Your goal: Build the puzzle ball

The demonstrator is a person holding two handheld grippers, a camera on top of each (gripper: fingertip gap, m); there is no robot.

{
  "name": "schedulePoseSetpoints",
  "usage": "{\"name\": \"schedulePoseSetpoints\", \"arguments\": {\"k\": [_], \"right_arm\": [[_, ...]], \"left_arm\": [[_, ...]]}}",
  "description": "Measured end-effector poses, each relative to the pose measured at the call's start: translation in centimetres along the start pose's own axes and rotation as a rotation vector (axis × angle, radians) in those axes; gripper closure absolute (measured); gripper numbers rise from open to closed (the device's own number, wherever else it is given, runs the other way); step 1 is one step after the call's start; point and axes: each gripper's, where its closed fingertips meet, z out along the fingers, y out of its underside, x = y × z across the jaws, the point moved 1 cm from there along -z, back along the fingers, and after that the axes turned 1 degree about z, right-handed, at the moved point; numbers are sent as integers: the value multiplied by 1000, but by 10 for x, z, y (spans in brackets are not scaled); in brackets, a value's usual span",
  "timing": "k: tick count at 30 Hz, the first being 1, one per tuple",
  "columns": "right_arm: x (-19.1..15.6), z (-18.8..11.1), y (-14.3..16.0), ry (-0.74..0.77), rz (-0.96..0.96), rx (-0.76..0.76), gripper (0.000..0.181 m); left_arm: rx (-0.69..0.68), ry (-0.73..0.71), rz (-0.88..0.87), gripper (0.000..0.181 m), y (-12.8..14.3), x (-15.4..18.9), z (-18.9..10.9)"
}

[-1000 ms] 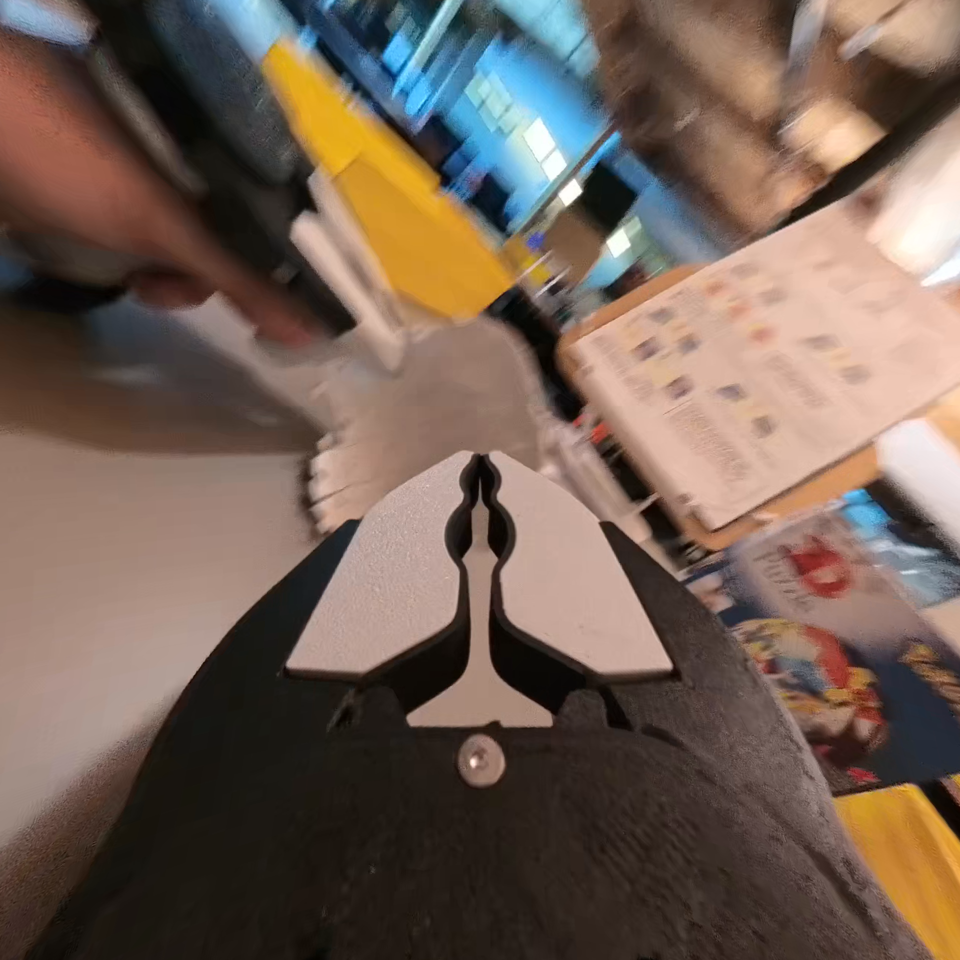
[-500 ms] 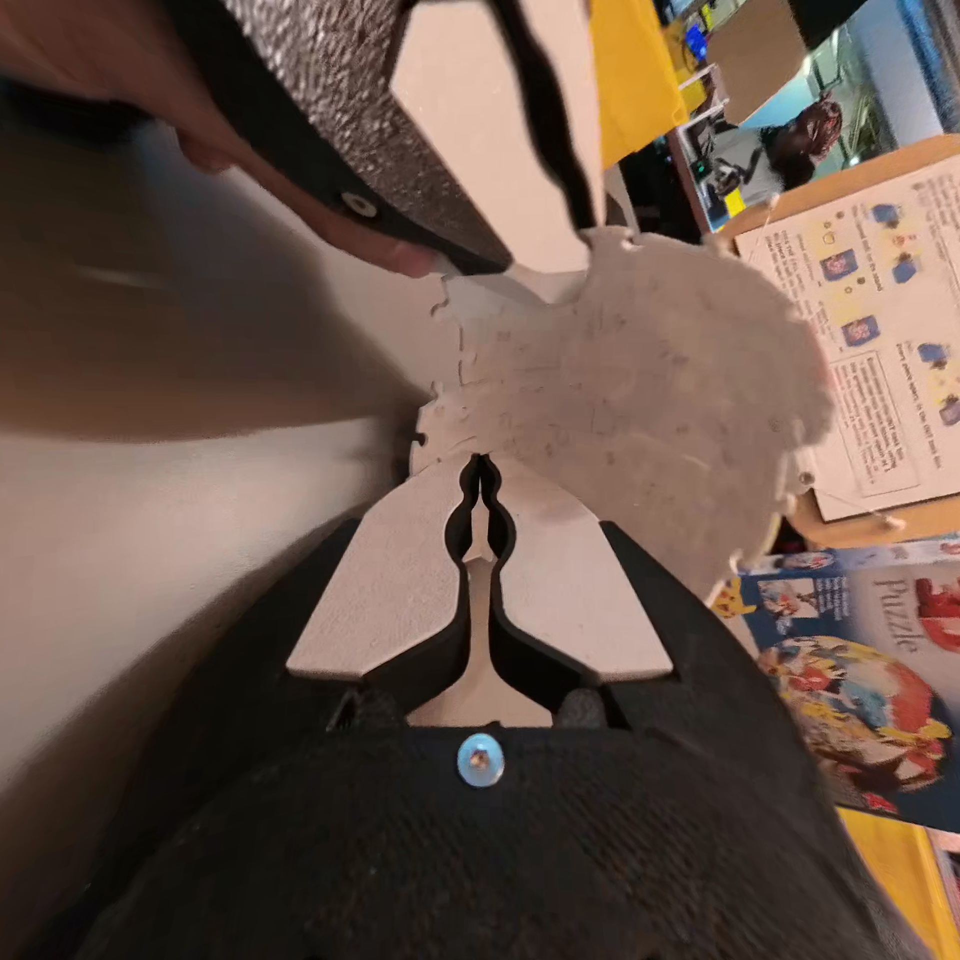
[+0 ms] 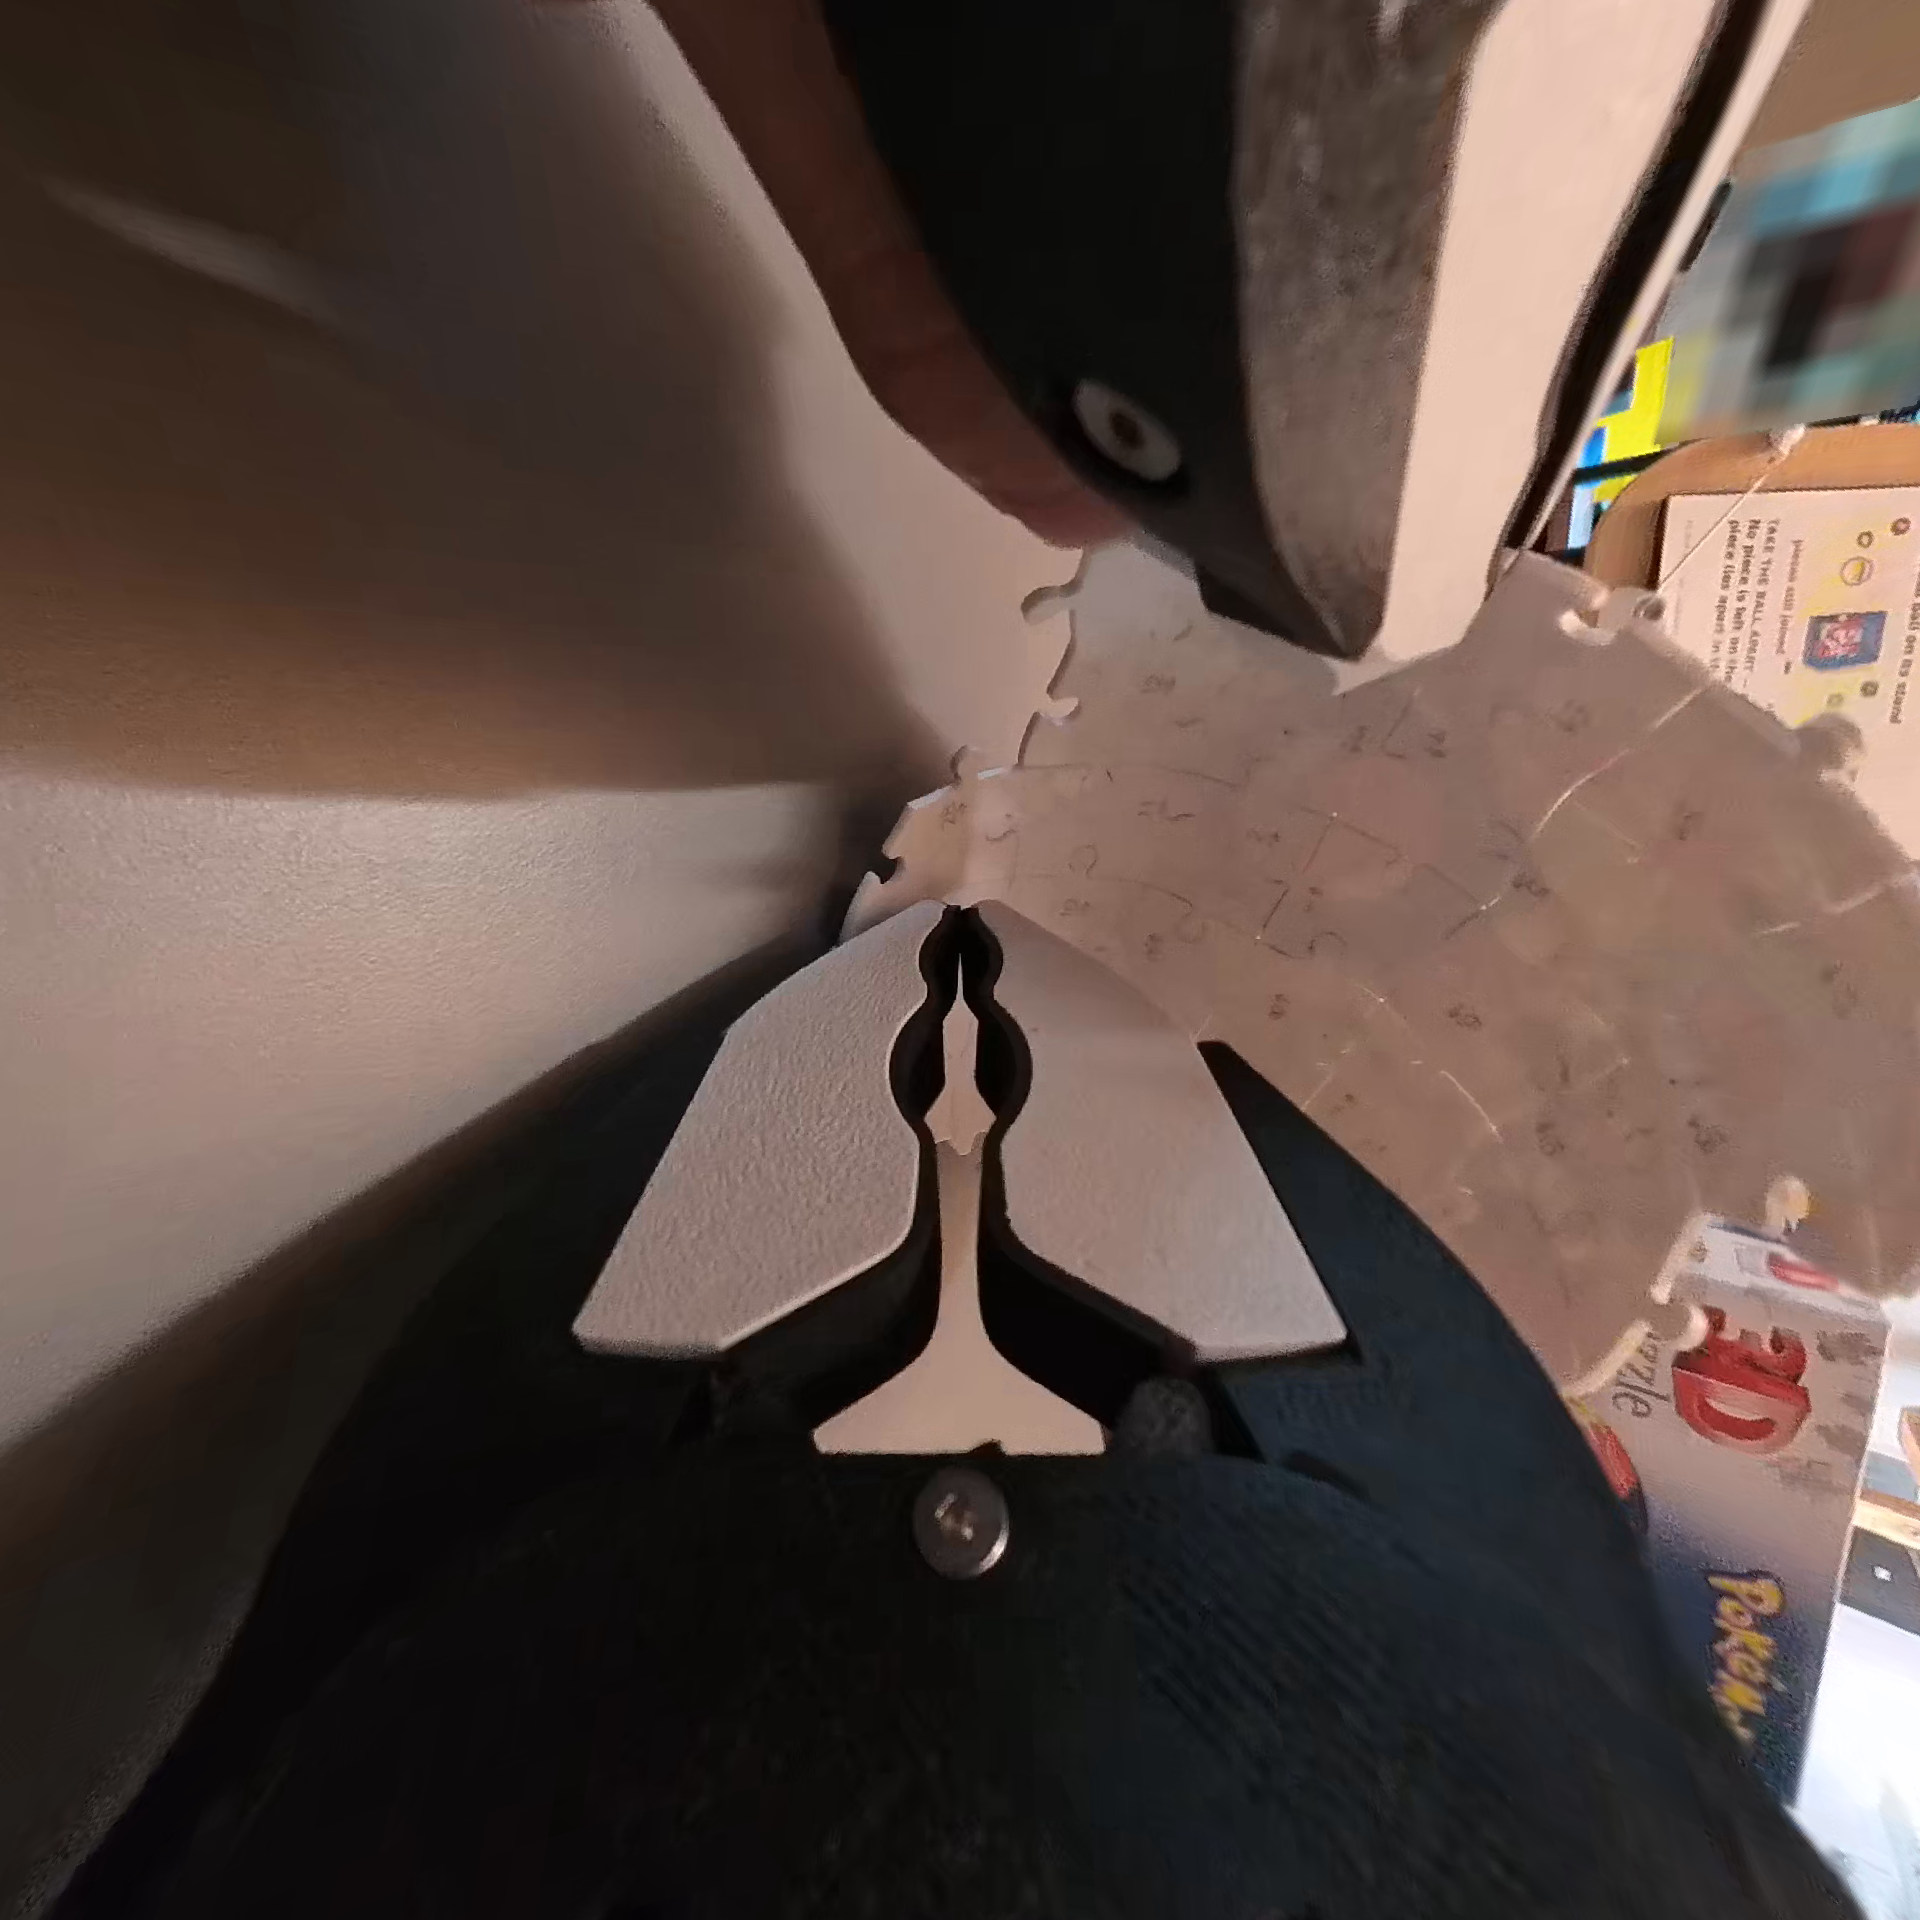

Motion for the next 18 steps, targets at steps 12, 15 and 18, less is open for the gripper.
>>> {"name": "schedulePoseSetpoints", "arguments": {"k": [12,15,18], "right_arm": [[12,-17,15,75,160,-6,181],[10,-13,8,96,135,-8,181],[12,-7,8,118,149,-44,181]], "left_arm": [[10,-3,-1,178,-1,0,0],[7,-5,3,178,-1,0,0],[11,-6,5,178,-2,0,0]]}}
